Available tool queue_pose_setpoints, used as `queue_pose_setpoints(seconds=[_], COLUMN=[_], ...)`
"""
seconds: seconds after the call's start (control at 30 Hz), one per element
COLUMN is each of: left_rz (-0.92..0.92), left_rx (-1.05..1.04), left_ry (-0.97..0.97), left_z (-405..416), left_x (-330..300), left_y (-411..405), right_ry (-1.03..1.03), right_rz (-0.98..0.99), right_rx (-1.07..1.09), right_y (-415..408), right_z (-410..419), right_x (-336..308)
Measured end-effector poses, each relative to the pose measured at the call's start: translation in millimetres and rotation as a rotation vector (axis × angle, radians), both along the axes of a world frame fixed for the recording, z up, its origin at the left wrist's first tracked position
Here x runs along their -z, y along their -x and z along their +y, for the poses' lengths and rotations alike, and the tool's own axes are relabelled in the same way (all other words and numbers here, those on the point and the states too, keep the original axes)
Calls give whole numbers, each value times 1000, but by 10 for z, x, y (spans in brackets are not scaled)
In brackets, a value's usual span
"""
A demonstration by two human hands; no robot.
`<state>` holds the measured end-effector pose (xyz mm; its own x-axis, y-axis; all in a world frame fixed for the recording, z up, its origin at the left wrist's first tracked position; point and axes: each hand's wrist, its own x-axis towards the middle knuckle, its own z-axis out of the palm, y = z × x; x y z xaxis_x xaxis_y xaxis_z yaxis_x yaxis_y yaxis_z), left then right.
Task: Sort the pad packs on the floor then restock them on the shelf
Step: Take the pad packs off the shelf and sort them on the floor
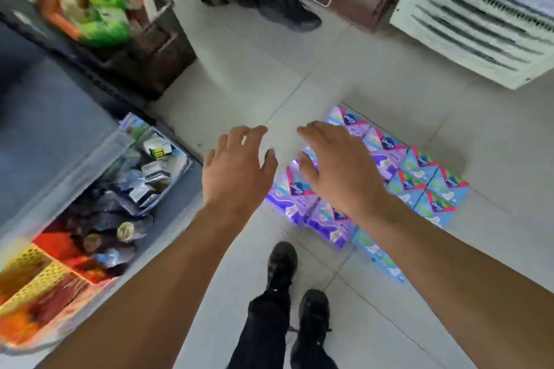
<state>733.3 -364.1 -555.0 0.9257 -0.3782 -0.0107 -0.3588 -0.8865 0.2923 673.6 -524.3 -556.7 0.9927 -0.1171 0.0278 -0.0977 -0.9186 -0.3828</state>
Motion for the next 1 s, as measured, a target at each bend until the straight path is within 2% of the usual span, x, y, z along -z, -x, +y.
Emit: queue_pose_setpoints(seconds=[0.27, 0.53, 0.77, 1.0], left_rz=[-97, -71, -22, 4], left_rx=[-372, -702, -767, -789], left_ry=[13, 50, 100, 222], left_z=[1682, 3480, 4587, 5114], left_x=[-712, -608, -258, -6], left_y=[-247, -566, -951, -1298], right_ry=[-10, -222, -441, -549], right_rz=[-98, -87, -16, -120], right_rx=[-326, -490, -394, -197], right_y=[-763, -1407, -2244, -2806], right_z=[1535, 3386, 4728, 5517], right_x=[-525, -372, -149, 167])
